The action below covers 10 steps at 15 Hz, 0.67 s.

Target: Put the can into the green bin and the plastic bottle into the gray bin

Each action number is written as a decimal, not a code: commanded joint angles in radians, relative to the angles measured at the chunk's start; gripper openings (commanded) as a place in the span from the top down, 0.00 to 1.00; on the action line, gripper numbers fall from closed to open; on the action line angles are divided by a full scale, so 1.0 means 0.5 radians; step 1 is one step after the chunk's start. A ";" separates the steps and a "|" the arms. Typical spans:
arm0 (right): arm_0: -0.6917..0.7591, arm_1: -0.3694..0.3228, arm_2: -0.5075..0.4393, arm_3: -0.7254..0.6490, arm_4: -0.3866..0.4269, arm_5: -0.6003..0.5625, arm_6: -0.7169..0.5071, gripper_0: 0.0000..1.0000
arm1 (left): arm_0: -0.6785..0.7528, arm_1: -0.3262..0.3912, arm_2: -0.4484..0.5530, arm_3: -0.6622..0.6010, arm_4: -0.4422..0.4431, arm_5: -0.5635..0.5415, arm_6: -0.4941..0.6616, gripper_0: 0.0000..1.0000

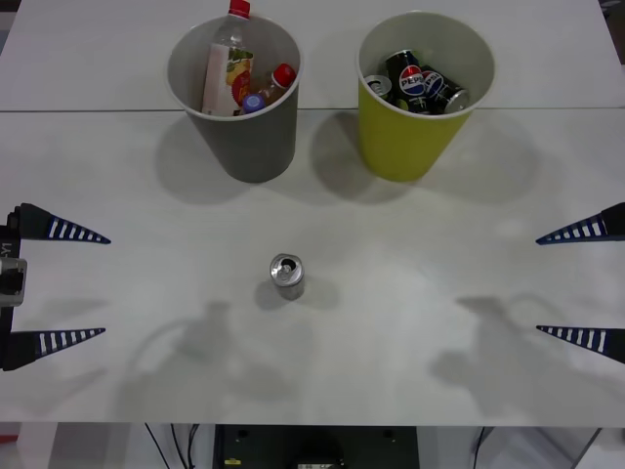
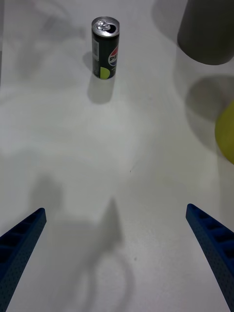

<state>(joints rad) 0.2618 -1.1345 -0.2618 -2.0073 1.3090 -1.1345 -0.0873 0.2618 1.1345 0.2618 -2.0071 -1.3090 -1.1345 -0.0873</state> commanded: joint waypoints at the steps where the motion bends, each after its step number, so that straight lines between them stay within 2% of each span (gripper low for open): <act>1: 0.000 0.000 0.000 0.000 0.000 0.000 0.000 0.00 | 0.000 0.000 0.000 0.000 0.000 0.000 0.000 0.00; 3: 0.000 0.000 0.000 0.000 0.000 0.000 0.000 0.00 | 0.041 -0.020 -0.073 0.050 -0.017 -0.020 0.006 0.00; 7: 0.000 0.000 0.000 0.000 0.000 0.000 0.000 0.00 | -0.042 -0.026 -0.149 0.179 0.090 -0.063 0.006 0.00; 10: 0.000 0.000 0.000 0.000 0.000 0.000 0.000 0.00 | -0.159 -0.063 -0.290 0.354 0.228 -0.063 -0.016 0.00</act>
<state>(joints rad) 0.2618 -1.1344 -0.2618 -2.0073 1.3090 -1.1345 -0.0873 0.1982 1.1093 0.1349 -1.8550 -1.2126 -1.1657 -0.0914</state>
